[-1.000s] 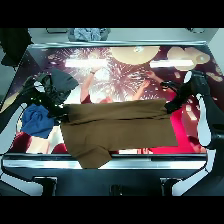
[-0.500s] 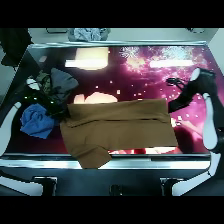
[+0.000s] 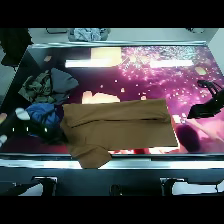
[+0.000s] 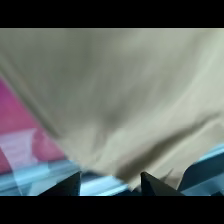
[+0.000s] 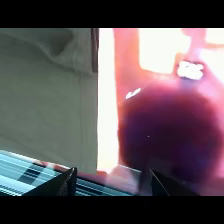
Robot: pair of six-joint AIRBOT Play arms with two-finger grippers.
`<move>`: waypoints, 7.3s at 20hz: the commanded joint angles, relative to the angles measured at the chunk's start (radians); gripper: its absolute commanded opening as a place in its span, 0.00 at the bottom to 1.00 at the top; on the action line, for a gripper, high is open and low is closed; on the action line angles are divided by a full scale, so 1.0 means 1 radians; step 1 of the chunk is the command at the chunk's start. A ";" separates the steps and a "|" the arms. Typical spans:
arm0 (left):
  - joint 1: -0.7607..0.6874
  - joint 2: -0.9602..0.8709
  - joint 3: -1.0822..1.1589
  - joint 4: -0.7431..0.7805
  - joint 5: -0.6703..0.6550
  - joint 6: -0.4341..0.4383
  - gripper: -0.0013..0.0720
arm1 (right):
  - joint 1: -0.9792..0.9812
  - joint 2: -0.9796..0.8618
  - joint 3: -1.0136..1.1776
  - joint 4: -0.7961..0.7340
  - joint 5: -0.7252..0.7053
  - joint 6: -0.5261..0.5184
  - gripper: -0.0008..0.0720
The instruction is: Fold the shirts.
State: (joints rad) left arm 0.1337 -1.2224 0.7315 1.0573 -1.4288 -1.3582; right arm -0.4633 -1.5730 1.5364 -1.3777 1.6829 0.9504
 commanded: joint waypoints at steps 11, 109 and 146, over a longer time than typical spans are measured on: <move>-0.180 0.137 -0.312 -0.220 0.296 -0.038 0.57 | -0.018 0.023 -0.146 0.035 -0.053 -0.037 0.79; -0.592 -0.476 0.768 -0.319 0.616 -0.126 0.05 | 0.350 0.336 0.053 0.578 -0.205 0.098 0.07; -0.286 0.082 0.698 -0.002 0.563 -0.187 0.05 | 0.351 -0.038 -0.606 0.837 -0.608 -0.030 0.53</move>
State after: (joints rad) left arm -0.1284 -1.1404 1.4300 1.0538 -0.9073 -1.5455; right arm -0.1120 -1.6028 0.9424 -0.6044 1.0958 0.9802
